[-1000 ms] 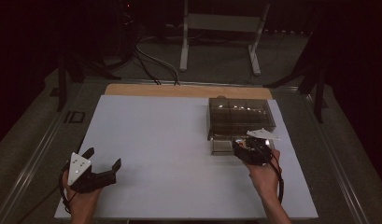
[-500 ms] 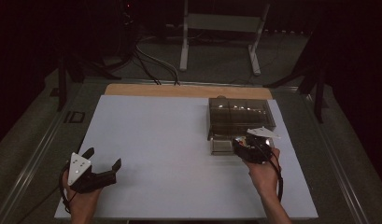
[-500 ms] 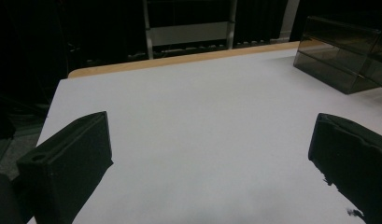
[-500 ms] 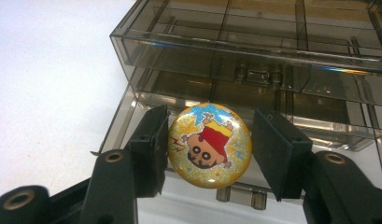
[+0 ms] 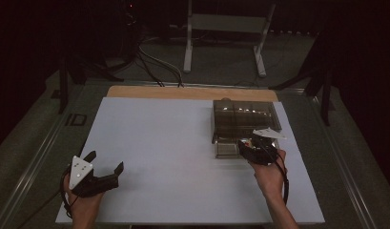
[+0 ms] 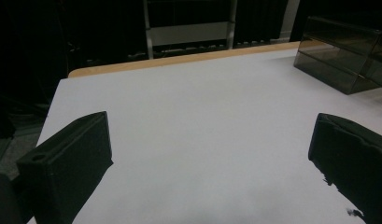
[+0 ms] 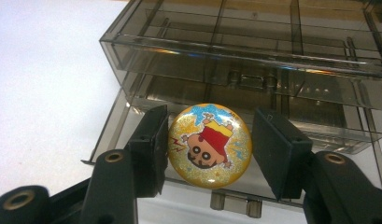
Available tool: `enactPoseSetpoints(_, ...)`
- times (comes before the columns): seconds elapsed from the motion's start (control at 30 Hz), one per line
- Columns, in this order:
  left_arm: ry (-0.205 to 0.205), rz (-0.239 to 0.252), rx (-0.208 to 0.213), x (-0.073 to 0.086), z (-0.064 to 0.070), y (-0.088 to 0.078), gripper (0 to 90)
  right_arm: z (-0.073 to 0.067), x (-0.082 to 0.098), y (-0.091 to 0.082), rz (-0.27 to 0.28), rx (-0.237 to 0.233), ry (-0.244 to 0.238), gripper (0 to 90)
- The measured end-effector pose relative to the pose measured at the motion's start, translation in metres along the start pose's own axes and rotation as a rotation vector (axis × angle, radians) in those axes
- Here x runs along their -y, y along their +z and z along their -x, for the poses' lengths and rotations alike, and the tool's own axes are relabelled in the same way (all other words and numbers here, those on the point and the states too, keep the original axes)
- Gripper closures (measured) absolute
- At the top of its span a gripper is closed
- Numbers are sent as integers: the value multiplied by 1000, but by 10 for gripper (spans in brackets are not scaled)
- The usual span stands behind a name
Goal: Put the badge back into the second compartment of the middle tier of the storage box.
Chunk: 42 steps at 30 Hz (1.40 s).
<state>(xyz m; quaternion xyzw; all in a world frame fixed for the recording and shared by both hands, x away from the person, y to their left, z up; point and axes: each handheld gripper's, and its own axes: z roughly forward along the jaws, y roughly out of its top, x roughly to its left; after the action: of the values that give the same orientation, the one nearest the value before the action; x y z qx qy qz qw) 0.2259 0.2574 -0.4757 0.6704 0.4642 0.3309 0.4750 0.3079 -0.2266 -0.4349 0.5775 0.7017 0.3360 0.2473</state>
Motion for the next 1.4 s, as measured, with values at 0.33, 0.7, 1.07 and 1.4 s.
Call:
enactPoseSetpoints(0.33,0,0,-1,0,0,0,10,4,0,7,-10,9,12,475)
enactPoseSetpoints(0.7,-1,1,-2,0,-1,-1,10,8,1,16,-22,11,18,475)
enactPoseSetpoints(1.07,0,1,-1,0,0,0,10,11,3,28,-50,11,24,475)
enactPoseSetpoints(1.4,0,3,-2,0,0,-1,9,15,7,35,-66,20,30,475)
